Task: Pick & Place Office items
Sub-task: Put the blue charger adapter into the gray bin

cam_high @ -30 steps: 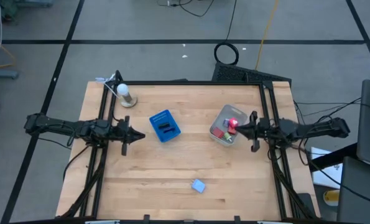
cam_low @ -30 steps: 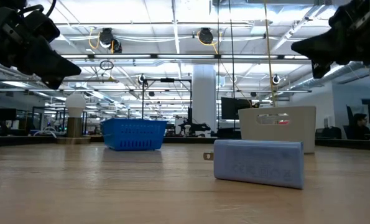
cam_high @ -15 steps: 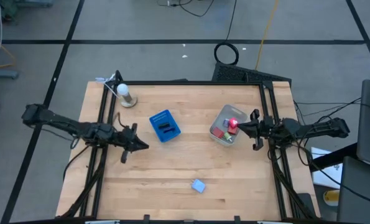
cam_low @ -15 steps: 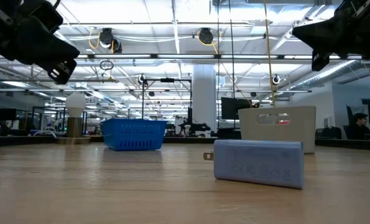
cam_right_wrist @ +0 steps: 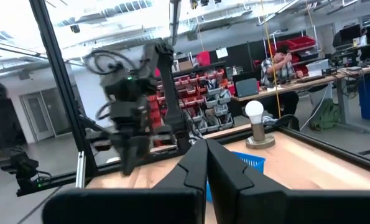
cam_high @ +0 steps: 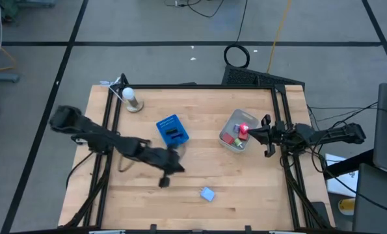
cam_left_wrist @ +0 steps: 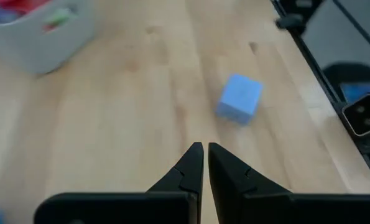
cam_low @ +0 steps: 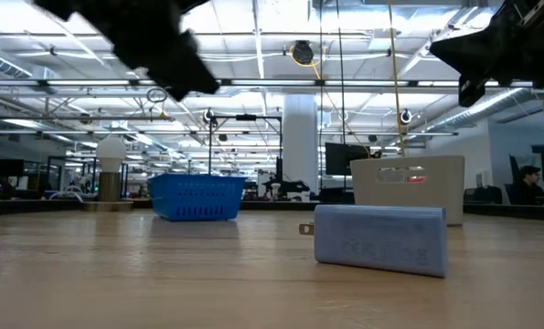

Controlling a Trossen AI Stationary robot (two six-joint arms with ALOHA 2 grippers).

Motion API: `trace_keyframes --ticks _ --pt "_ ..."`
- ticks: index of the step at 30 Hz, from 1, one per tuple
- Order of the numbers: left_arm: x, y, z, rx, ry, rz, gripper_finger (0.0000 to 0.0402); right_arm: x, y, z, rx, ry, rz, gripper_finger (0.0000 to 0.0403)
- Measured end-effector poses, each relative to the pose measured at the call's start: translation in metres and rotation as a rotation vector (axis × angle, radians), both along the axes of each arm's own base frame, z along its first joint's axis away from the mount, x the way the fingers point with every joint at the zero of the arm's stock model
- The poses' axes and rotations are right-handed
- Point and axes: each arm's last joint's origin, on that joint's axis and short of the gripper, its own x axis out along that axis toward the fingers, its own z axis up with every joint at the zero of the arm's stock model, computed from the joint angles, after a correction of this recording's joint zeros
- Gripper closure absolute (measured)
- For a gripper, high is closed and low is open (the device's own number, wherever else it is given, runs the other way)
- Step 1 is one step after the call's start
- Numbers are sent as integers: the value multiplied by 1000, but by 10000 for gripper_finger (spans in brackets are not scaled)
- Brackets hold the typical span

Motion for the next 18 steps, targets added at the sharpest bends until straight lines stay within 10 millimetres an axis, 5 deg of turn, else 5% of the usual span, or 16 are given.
trace_keyframes --ticks 7,18 --pt "63 -37 -10 27 20 -284 342 1 0 -6 -10 67 0 401" --pt "128 -56 -38 87 141 -297 154 2 0 -10 54 98 12 402"
